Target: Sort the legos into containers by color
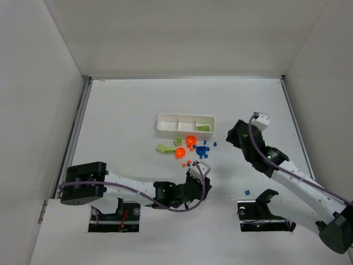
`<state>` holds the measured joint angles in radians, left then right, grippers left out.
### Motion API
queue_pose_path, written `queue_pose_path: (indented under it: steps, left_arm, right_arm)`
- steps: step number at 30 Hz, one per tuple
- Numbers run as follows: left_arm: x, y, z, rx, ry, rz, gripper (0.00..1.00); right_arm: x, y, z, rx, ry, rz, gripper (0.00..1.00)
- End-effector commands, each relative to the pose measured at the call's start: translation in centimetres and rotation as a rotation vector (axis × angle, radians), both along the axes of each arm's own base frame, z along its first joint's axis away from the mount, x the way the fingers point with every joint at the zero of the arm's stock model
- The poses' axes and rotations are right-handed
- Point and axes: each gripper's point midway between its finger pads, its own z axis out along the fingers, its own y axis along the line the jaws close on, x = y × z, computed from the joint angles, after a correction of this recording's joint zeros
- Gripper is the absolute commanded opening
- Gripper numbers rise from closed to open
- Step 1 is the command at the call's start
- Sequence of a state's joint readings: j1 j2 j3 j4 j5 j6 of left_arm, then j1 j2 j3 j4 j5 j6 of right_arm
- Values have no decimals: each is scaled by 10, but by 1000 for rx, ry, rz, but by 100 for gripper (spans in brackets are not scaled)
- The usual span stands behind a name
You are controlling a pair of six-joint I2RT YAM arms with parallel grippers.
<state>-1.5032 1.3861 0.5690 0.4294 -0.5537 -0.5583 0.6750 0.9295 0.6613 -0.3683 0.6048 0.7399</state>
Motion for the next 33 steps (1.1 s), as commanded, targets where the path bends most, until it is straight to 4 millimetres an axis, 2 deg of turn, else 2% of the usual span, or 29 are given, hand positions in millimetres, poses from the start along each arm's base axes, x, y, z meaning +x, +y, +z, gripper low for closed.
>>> queue_pose_path:
  steps: [1, 2, 4, 7, 11, 16, 25, 29, 33]
  left_arm:
    - [-40, -61, 30, -104, -93, -191, 42]
    - [-49, -73, 31, -115, -99, -228, 43]
    - [-58, -93, 29, -122, -118, -281, 44]
    - [-68, -123, 24, -125, -147, -351, 46]
    - [-53, -159, 4, -107, -146, -372, 48]
    - [-40, -186, -5, -115, -117, -397, 48]
    - [-40, -207, -31, -68, -87, -471, 47]
    - [-44, -207, -44, -35, -83, -491, 45]
    - [-36, -206, -60, 24, -111, -467, 41]
  right_arm:
    - [21, -20, 94, 122, -165, -8, 60]
    - [22, -22, 107, 161, -183, 8, 59]
    - [19, -22, 117, 201, -206, 30, 59]
    - [13, -25, 120, 236, -220, 49, 59]
    - [2, -26, 126, 282, -262, 79, 58]
    - [-6, -23, 130, 309, -273, 131, 58]
    - [-14, -22, 128, 317, -296, 158, 58]
    - [-14, -22, 129, 319, -301, 162, 58]
    - [-16, -20, 131, 332, -313, 171, 58]
